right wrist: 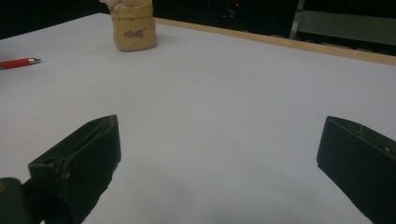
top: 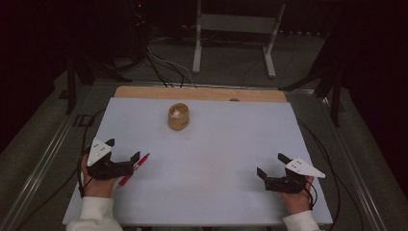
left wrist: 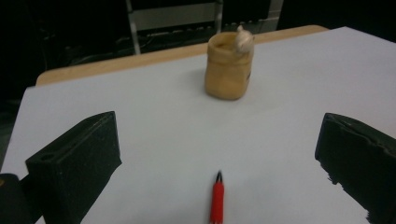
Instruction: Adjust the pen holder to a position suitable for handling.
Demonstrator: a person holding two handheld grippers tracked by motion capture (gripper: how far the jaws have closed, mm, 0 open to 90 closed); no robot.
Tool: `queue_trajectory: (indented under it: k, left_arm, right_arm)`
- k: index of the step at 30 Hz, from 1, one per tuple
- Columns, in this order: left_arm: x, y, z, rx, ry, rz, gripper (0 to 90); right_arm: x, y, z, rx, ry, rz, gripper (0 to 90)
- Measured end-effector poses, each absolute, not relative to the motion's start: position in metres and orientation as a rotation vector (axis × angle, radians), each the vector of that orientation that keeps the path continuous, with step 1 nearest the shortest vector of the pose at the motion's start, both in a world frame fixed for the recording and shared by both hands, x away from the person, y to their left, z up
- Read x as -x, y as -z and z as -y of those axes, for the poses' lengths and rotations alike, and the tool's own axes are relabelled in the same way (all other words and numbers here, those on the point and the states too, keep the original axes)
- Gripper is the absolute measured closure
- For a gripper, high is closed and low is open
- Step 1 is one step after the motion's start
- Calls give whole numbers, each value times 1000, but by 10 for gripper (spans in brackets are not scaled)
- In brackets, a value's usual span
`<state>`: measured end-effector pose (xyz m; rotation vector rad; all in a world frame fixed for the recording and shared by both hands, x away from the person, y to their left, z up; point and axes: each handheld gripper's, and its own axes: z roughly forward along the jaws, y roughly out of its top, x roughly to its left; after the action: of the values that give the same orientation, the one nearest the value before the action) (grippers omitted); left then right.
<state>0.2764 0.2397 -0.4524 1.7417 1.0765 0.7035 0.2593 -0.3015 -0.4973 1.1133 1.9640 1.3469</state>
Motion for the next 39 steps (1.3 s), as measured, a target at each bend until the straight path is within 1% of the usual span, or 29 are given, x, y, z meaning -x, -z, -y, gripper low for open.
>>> queue_trajectory:
  k: [7,11,20,32,39]
  left_arm:
    - [-297,447,-225,-1751,-710,-1035,6]
    - [-308,445,-219,-1734,-695,-1056,7]
    - [-334,442,-209,-1751,-682,-1055,7]
    - [-361,435,-197,-1757,-670,-1010,7]
    - [-374,437,-189,-1766,-671,-1003,7]
  right_arm:
    - [-260,497,301,-1105,-1356,-1957,2]
    - [-260,497,301,-1108,-1361,-1952,2]
    - [-260,497,302,-1109,-1358,-1950,2]
    - [-261,497,301,-1112,-1356,-1949,2]
    - [-261,497,301,-1113,-1357,-1949,2]
